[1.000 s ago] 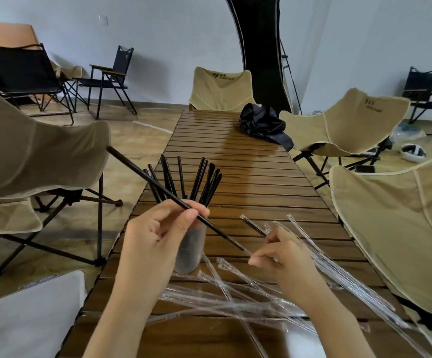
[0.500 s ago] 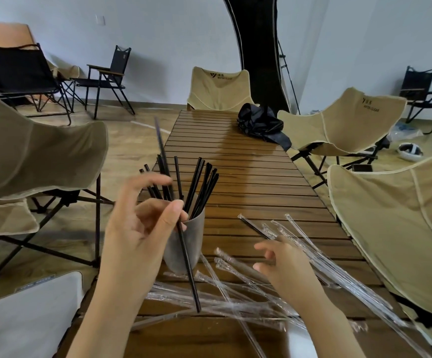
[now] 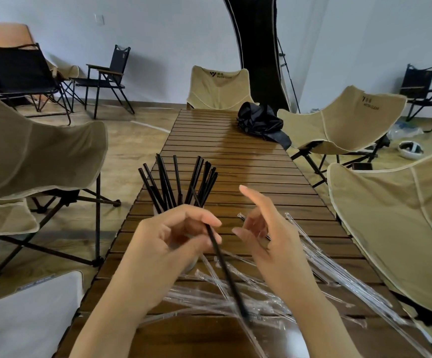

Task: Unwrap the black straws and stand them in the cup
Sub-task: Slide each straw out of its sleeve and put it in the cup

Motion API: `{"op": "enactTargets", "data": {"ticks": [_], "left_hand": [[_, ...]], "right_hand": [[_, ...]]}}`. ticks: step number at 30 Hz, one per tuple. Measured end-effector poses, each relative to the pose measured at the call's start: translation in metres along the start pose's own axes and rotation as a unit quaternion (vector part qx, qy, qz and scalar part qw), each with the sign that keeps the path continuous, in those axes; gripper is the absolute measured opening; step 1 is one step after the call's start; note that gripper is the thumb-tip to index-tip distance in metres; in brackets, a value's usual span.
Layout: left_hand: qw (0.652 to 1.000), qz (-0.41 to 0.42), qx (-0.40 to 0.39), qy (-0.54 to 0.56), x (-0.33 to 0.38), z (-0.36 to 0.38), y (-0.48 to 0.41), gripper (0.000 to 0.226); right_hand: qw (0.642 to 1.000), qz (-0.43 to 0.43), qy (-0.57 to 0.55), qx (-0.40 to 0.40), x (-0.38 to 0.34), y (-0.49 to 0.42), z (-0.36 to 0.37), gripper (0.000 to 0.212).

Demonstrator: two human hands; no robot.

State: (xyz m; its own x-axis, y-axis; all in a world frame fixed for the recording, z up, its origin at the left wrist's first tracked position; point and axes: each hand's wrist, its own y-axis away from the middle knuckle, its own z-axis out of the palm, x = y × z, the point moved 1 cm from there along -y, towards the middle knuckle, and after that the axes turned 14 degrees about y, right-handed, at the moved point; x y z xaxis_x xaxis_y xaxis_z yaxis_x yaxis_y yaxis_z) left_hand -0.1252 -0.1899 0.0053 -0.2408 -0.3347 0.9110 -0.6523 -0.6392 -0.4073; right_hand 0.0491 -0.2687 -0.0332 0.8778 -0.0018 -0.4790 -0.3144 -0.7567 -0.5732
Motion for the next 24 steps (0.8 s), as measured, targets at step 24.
{"op": "enactTargets", "data": {"ticks": [24], "left_hand": [[0.908,0.074,0.259,-0.321,-0.029,-0.009,-0.005,0.034]], "right_hand": [[0.848,0.349,0.315,-0.246,0.078,0.037,0.015,0.049]]}}
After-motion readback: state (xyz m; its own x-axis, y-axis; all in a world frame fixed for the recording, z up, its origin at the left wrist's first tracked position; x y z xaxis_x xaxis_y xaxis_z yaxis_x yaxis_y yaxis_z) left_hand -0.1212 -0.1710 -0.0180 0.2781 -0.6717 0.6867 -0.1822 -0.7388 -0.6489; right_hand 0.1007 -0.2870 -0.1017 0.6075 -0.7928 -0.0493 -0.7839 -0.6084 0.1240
